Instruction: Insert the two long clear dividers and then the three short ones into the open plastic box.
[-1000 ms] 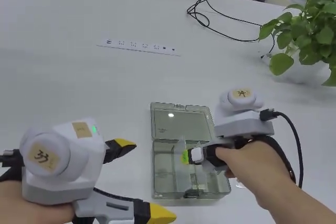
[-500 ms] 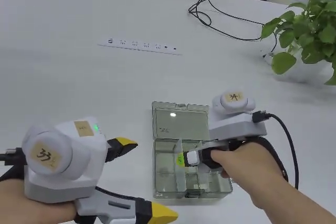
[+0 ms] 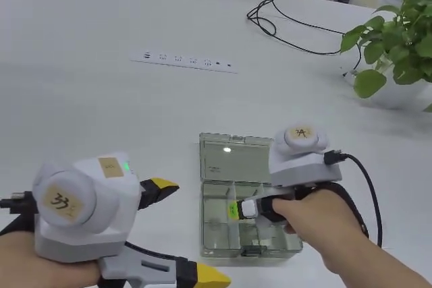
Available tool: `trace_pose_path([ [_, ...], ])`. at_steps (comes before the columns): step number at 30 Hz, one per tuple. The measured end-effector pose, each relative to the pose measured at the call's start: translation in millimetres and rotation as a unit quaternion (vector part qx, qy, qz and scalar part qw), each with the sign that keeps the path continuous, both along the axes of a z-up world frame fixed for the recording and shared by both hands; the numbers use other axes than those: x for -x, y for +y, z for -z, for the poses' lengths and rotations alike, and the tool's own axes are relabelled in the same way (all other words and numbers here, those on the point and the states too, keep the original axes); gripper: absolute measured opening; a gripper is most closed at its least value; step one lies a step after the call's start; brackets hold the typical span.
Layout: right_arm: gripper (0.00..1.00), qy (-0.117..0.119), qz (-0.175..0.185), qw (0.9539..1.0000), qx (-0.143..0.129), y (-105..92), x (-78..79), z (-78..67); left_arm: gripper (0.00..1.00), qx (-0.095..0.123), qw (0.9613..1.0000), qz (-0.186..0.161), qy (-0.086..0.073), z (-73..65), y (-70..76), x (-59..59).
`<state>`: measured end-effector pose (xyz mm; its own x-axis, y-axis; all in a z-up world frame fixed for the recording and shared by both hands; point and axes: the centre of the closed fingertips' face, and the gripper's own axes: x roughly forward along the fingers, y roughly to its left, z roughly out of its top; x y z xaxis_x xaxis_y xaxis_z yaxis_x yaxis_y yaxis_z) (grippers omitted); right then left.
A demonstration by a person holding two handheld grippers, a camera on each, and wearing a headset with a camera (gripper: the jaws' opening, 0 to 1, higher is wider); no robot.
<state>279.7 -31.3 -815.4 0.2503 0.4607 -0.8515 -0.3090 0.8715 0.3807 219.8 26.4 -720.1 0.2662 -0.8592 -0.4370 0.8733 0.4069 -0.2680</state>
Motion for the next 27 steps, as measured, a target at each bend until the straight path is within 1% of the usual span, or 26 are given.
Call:
trace_pose_path([
  [2, 0.10, 0.001, 0.005, 0.9999, -0.009, -0.1, 0.1, -0.6, 0.91, -0.001, 1.0000, -0.002, -0.001, -0.8, 0.6, 0.4],
  [3, 0.10, 0.003, 0.012, 0.9997, -0.019, -0.1, 0.1, -2.2, 0.91, -0.001, 1.0000, -0.003, -0.001, -1.3, 0.9, 0.6],
  [7, 0.14, -0.009, 0.022, 0.9988, -0.042, -2.8, -1.2, -12.6, 0.91, -0.003, 0.9999, -0.009, -0.004, -3.6, 3.4, 1.7],
  [9, 0.15, -0.013, 0.024, 0.9984, -0.049, -4.7, -1.2, -16.8, 0.91, -0.005, 0.9999, -0.010, -0.006, -4.0, 4.2, 2.6],
  [14, 0.18, -0.038, 0.026, 0.9968, -0.066, -12.0, -4.3, -33.0, 0.91, -0.009, 0.9998, -0.014, -0.010, -6.8, 6.1, 5.7],
  [17, 0.19, -0.053, 0.028, 0.9951, -0.079, -17.6, -6.9, -46.0, 0.91, -0.010, 0.9997, -0.018, -0.012, -9.0, 7.0, 8.2],
  [18, 0.19, -0.058, 0.026, 0.9944, -0.084, -18.9, -7.3, -50.6, 0.91, -0.011, 0.9997, -0.019, -0.013, -9.4, 7.3, 8.8],
  [19, 0.20, -0.059, 0.026, 0.9943, -0.085, -19.6, -7.2, -51.7, 0.91, -0.011, 0.9996, -0.020, -0.015, -10.2, 7.7, 9.7],
  [22, 0.23, -0.073, 0.015, 0.9936, -0.085, -24.9, -7.2, -59.9, 0.92, -0.012, 0.9995, -0.023, -0.018, -12.9, 8.5, 11.3],
  [25, 0.23, -0.080, 0.009, 0.9918, -0.100, -26.8, -5.9, -69.6, 0.92, -0.016, 0.9993, -0.027, -0.020, -14.1, 9.5, 11.6],
  [27, 0.24, -0.087, -0.002, 0.9913, -0.099, -29.4, -4.1, -74.7, 0.91, -0.019, 0.9992, -0.030, -0.021, -14.4, 10.0, 11.6],
])
